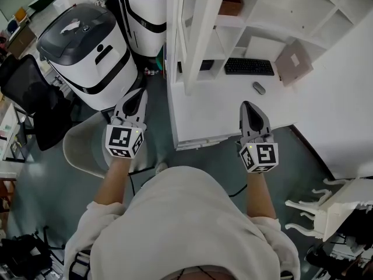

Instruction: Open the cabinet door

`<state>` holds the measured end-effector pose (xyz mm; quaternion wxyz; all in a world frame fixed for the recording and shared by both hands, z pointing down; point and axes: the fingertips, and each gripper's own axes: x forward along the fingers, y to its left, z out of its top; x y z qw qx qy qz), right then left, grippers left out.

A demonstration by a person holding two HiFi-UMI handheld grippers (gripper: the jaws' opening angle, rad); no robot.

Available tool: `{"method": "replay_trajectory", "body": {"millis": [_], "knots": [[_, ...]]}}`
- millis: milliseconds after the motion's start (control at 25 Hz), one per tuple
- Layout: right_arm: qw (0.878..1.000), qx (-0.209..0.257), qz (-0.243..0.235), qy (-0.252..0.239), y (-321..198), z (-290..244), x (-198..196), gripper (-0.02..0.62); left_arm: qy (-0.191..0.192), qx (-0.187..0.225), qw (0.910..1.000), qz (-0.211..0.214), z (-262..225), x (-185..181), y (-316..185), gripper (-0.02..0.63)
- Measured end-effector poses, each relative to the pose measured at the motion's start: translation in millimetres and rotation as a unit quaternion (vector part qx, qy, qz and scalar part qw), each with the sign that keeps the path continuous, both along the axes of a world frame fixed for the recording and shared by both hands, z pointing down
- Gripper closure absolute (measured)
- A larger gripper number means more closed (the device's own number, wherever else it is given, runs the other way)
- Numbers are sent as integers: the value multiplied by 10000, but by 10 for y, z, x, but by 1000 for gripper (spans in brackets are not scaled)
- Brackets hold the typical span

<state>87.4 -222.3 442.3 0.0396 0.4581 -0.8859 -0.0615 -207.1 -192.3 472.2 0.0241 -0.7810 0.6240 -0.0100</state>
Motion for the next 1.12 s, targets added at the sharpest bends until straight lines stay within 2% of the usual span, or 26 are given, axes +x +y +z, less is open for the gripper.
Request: {"method": "replay_trajectory", "body": {"millis": [1120], "knots": [[9999, -90, -71, -27, 103, 54, -45, 592, 3, 56, 10000, -1, -52, 3, 112, 607]]}}
